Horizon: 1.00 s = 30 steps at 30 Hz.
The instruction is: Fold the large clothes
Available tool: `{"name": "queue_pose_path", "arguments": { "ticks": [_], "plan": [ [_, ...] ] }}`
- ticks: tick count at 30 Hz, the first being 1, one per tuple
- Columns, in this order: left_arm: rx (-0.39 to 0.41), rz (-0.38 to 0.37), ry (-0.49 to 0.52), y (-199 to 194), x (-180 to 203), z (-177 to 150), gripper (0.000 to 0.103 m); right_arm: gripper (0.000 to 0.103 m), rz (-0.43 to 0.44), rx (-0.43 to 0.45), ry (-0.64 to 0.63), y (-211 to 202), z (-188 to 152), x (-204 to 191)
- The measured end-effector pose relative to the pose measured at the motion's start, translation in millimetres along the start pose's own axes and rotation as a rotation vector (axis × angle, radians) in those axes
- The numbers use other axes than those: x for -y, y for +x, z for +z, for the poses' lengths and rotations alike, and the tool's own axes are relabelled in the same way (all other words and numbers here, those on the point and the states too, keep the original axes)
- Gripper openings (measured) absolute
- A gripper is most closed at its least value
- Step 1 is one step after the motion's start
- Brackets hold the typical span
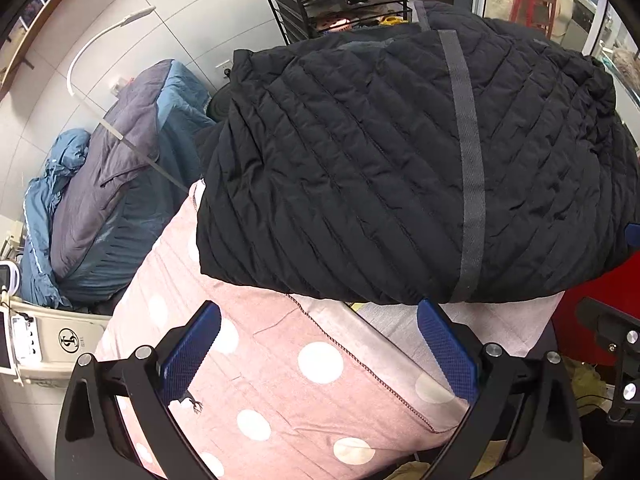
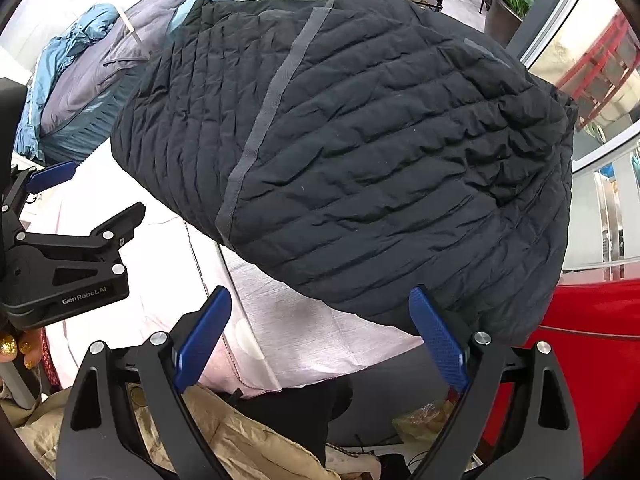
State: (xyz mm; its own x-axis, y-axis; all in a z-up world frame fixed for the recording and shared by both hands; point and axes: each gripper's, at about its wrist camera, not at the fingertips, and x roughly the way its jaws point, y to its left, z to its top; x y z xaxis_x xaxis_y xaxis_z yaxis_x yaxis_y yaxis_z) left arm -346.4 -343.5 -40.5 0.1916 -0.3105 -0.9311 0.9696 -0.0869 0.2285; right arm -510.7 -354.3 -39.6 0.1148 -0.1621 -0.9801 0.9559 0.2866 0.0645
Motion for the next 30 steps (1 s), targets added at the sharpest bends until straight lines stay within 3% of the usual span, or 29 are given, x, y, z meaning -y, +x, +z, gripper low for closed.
{"name": "queue_pose_path", "arguments": {
  "ticks": [11, 21, 30],
  "plan": [
    [-0.068, 0.000, -0.042, 5.7, -5.5, -7.7, 0.097, 0.089, -0.022, 0.005, -0.029, 2.6, -0.9, -8.9],
    [-0.050, 0.036, -0.071, 1.7, -14.0, -7.4, 0.097, 0.089, -0.048, 0.010, -0.057, 3.0, -0.5, -16.1],
    [-0.033, 0.006, -0.062, -0.7, -12.6, -6.4, 0.097, 0.089, -0.082, 0.014, -0.077, -0.2, -0.1, -18.8]
  ]
}}
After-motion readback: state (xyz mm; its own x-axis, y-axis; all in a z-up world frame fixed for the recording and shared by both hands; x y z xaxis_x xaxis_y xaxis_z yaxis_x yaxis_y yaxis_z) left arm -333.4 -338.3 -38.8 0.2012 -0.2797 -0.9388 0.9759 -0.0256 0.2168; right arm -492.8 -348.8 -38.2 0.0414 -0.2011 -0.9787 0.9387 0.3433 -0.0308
